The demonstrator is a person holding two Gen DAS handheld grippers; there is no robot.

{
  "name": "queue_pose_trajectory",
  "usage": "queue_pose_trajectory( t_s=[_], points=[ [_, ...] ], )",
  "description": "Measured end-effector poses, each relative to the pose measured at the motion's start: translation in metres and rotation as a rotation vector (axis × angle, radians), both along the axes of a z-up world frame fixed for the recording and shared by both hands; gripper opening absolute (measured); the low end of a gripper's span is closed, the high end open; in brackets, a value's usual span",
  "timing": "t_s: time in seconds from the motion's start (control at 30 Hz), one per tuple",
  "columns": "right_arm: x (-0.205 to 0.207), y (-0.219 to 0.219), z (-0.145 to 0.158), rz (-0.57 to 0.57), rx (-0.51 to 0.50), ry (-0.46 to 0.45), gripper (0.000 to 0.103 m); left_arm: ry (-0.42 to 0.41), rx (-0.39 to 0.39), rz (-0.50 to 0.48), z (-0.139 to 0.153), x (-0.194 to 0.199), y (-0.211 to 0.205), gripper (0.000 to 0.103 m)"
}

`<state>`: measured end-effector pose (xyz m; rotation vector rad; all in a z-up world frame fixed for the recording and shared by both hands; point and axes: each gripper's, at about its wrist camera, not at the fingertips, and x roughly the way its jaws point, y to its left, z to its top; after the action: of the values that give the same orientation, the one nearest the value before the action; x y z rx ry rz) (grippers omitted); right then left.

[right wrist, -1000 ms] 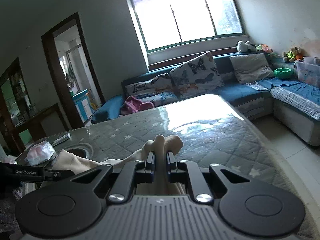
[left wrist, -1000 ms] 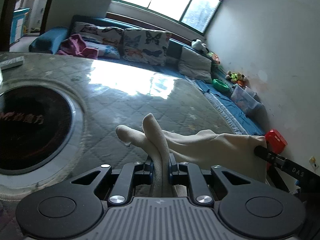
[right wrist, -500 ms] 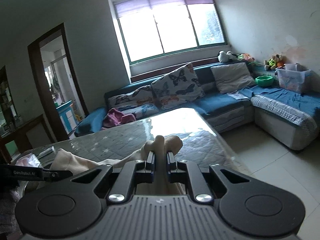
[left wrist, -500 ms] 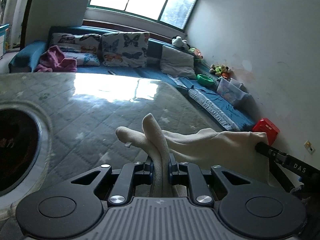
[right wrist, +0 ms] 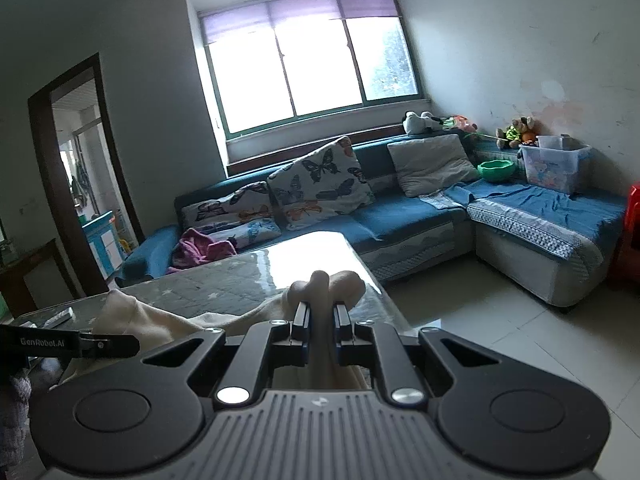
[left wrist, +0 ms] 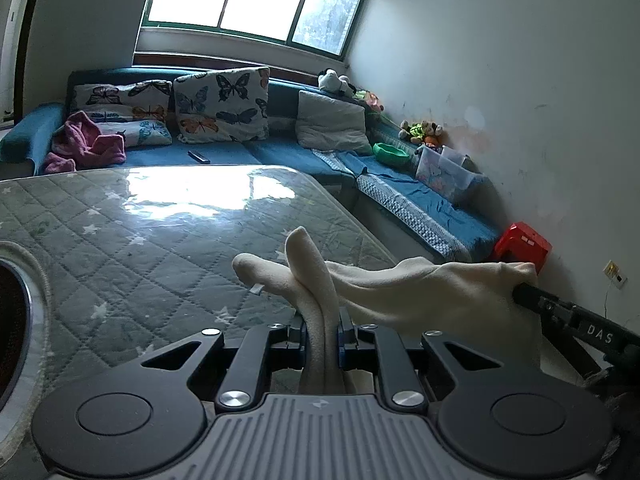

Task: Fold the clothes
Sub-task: 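Lift the folded sweatshirt with both tools and carry it across the table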

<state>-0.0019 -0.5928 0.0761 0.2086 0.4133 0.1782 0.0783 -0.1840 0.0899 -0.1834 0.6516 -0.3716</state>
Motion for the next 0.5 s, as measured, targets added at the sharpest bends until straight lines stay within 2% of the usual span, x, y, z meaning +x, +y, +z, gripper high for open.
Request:
queue_pose_trajectory(
  t_s=[0.5],
  points=[
    [0.026,-0.001,-0.024,-0.011,0.008,0.055,0.01,0.06,0.051,0.015,-0.028,0.017,-0.009,0.015]
  ],
)
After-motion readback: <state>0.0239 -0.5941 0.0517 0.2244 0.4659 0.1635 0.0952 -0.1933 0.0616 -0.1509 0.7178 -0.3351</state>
